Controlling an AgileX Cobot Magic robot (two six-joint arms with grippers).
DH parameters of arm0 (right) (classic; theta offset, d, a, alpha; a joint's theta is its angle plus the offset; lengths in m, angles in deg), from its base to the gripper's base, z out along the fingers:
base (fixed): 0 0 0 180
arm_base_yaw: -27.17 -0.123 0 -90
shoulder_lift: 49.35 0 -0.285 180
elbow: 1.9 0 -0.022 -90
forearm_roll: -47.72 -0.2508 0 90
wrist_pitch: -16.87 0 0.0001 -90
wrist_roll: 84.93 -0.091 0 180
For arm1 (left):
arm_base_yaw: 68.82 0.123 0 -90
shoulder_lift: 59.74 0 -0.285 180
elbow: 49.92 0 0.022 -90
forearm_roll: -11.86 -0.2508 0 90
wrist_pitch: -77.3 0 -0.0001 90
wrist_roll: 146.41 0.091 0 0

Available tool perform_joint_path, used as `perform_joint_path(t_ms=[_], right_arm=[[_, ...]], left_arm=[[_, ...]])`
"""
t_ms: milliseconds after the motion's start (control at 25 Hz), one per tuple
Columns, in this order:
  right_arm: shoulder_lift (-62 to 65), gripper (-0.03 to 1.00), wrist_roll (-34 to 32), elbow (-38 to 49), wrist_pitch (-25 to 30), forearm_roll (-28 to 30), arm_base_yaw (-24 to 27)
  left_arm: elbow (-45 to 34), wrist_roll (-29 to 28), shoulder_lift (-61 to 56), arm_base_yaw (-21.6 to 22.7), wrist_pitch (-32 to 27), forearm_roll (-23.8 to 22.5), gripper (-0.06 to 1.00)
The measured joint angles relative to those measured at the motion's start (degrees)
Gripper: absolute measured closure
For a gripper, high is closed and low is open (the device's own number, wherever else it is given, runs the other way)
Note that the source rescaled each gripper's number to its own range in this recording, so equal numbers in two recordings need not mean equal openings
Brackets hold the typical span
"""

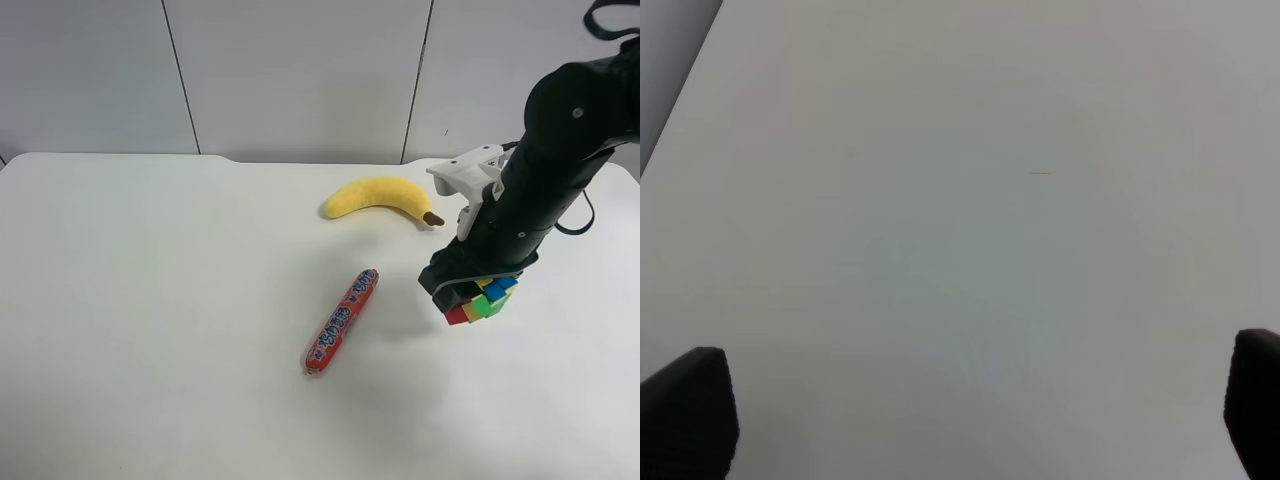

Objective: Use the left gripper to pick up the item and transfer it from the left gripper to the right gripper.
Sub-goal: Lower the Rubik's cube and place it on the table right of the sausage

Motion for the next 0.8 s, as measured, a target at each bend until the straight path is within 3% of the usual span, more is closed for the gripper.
perform_joint_path(t_ms=[280,600,800], right_arm=[[-6.6,0.97,-5.0,-0.2,-5.0,7.4,0.0],[-10.4,0.97,-5.2,-0.2,-10.4,9.7,0.0],[-12.1,0.97,-5.8,-0.2,-10.4,9.6,0.0]], left_arm=[[0.0,0.0,0.0,0.0,0.0,0.0,-0.05],[0.0,0.0,0.0,0.0,0.0,0.0,-0.05],[0.0,0.0,0.0,0.0,0.0,0.0,-0.05]])
